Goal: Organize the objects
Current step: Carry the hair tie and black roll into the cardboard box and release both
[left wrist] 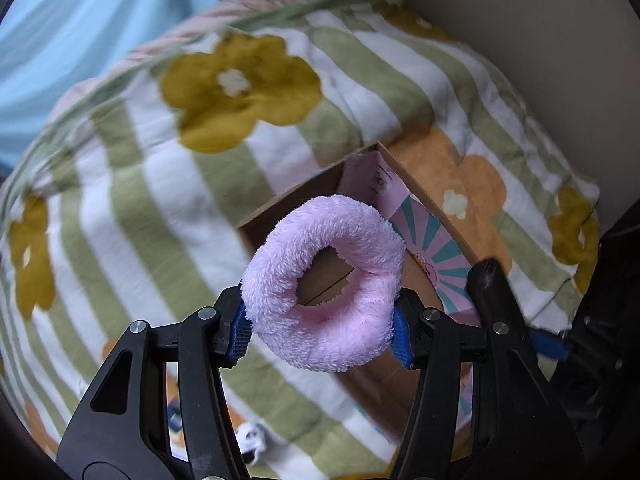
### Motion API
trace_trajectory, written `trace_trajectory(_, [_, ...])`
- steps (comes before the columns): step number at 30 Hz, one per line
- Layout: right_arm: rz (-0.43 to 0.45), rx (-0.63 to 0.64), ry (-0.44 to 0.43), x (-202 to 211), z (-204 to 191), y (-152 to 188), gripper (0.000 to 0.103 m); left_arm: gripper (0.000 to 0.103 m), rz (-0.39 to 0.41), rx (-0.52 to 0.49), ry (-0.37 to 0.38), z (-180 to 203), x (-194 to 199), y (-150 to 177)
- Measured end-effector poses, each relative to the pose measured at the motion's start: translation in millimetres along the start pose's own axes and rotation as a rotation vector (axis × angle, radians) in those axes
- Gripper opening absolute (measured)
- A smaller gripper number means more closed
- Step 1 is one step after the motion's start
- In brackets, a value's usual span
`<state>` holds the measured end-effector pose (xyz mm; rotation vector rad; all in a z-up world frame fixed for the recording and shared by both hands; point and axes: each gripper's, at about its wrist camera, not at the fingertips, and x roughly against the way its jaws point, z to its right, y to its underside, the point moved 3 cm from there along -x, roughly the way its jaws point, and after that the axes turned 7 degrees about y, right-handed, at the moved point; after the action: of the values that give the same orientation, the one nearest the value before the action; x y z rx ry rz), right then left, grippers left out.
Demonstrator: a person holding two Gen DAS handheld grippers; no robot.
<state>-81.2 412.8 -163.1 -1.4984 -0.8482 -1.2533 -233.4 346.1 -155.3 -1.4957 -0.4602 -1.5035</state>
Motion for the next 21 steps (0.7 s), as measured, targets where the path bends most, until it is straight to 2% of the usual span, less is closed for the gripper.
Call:
trace_trajectory(4, [-0.034, 0.026, -0.001, -30.8, -3.0, 1.5, 0.029, 0.051, -0.073, -0.058, -0.004, 8.9, -48.9, -13.2])
trace_trajectory(12, [-0.093, 0.094, -0.012, -92.3, -16.2, 9.6, 0.029, 0.051, -0.191, -0.153, -0.022, 16.1, -129.5, -19.5])
trace_trajectory(16, [-0.107, 0.109, -0.02, -103.7, -17.2, 14.6, 0.029, 0.051, -0.216, -0.195, -0.031, 19.3, -148.2, -16.5])
trace_trajectory(21, [-0.12, 0.116, -0.011, -106.8, -17.2, 20.0, 0.031, 0.052, -0.215, -0.21, -0.037, 18.1, -153.5, -16.4])
